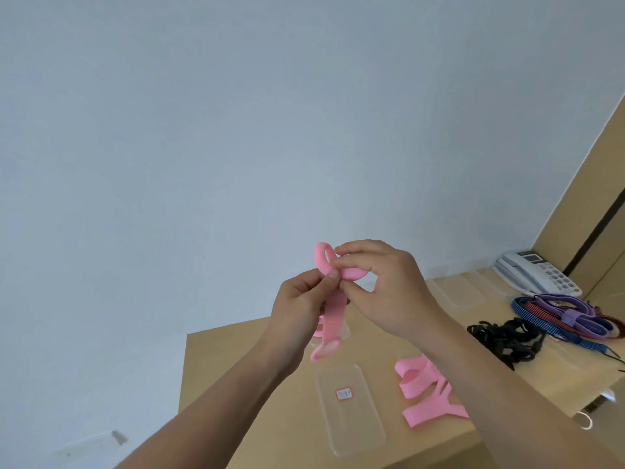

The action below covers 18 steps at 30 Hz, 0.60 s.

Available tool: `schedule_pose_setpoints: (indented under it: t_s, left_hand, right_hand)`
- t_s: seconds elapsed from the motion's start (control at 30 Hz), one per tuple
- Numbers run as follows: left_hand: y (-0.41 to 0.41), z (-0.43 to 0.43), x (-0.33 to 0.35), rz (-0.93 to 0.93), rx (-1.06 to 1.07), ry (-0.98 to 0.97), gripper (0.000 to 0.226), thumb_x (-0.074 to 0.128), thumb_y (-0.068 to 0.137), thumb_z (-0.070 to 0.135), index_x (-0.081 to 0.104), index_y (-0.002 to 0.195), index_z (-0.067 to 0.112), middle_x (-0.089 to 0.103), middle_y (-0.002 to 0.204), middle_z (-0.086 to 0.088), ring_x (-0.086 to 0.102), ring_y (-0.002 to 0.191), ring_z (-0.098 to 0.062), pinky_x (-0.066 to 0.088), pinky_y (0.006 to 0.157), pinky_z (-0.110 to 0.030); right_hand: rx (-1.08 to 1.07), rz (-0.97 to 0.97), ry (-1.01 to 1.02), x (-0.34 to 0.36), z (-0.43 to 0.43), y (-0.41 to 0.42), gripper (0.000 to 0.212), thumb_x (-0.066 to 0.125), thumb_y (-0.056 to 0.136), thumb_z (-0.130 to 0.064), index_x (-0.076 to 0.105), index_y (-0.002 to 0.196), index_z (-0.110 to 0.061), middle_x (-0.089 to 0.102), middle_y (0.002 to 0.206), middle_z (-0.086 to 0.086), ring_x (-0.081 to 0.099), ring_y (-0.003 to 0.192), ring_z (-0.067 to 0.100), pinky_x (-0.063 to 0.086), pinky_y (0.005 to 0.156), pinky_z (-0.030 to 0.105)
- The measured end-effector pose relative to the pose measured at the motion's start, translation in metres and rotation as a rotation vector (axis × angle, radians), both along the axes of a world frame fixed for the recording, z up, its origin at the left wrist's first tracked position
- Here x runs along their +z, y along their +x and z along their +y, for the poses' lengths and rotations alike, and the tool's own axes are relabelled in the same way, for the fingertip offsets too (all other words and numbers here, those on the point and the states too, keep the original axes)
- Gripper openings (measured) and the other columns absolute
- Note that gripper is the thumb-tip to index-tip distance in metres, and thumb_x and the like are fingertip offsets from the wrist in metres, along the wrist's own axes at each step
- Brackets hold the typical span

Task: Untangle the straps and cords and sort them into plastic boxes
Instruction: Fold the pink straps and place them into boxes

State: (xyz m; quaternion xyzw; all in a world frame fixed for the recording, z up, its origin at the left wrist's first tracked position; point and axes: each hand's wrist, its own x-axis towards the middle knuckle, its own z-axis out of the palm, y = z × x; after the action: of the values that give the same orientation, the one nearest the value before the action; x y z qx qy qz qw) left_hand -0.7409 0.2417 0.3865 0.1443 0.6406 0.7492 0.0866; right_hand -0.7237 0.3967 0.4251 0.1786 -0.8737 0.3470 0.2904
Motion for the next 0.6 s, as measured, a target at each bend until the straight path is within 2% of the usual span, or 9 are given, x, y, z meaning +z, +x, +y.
schedule_pose_setpoints:
  t_s: [0.13, 0.23, 0.3, 0.4, 0.5, 0.6]
  left_hand:
    - [0.007, 0.000, -0.006, 0.006, 0.043, 0.010, 0.025, 0.057, 0.105, 0.026, 0.080, 0.111, 0.015, 0.081, 0.103, -0.004, 0.075, 0.097, -0.014, 0.054, 0.081, -0.019]
    - [0.007, 0.002, -0.008, 0.020, 0.089, -0.060, 0.025, 0.056, 0.107, 0.027, 0.080, 0.111, 0.020, 0.081, 0.105, 0.000, 0.074, 0.098, -0.017, 0.053, 0.084, -0.027]
    - [0.005, 0.004, -0.008, 0.019, 0.135, -0.066, 0.022, 0.059, 0.105, 0.029, 0.080, 0.108, 0.025, 0.080, 0.103, -0.004, 0.075, 0.100, -0.024, 0.056, 0.086, -0.033]
    - [0.000, 0.009, -0.006, -0.003, 0.173, -0.048, 0.015, 0.063, 0.103, 0.031, 0.078, 0.108, 0.033, 0.080, 0.099, -0.011, 0.076, 0.100, -0.026, 0.059, 0.094, -0.044]
    - [-0.004, 0.016, -0.006, -0.035, 0.196, -0.035, 0.018, 0.063, 0.103, 0.027, 0.076, 0.115, 0.025, 0.079, 0.102, -0.015, 0.075, 0.104, -0.032, 0.054, 0.102, -0.057]
    - [-0.009, 0.026, -0.007, -0.060, 0.220, -0.032, 0.019, 0.064, 0.103, 0.024, 0.076, 0.117, 0.022, 0.079, 0.106, -0.016, 0.073, 0.108, -0.036, 0.053, 0.103, -0.059]
  right_hand:
    - [-0.019, -0.047, 0.077, -0.004, 0.007, -0.001, 0.030, 0.073, 0.083, -0.007, 0.072, 0.111, -0.016, 0.070, 0.107, -0.008, 0.062, 0.099, 0.011, 0.049, 0.088, 0.027]
    - [-0.008, -0.085, 0.171, -0.010, 0.009, -0.010, 0.025, 0.067, 0.087, -0.009, 0.070, 0.112, -0.015, 0.066, 0.104, -0.004, 0.059, 0.098, 0.017, 0.049, 0.085, 0.034]
    - [0.029, -0.111, 0.194, -0.013, 0.010, -0.018, 0.022, 0.063, 0.090, -0.009, 0.071, 0.110, -0.017, 0.064, 0.101, -0.005, 0.056, 0.097, 0.017, 0.049, 0.084, 0.035]
    - [0.075, -0.129, 0.191, -0.013, 0.015, -0.030, 0.020, 0.062, 0.093, -0.011, 0.072, 0.108, -0.019, 0.063, 0.097, -0.005, 0.056, 0.096, 0.017, 0.049, 0.082, 0.036]
    - [0.105, -0.144, 0.164, -0.012, 0.024, -0.038, 0.017, 0.064, 0.091, -0.013, 0.072, 0.105, -0.019, 0.064, 0.095, -0.006, 0.057, 0.094, 0.017, 0.050, 0.081, 0.037]
    - [0.096, -0.116, 0.158, -0.011, 0.033, -0.045, 0.011, 0.066, 0.090, -0.020, 0.073, 0.098, -0.021, 0.066, 0.092, -0.009, 0.057, 0.088, 0.015, 0.049, 0.078, 0.035]
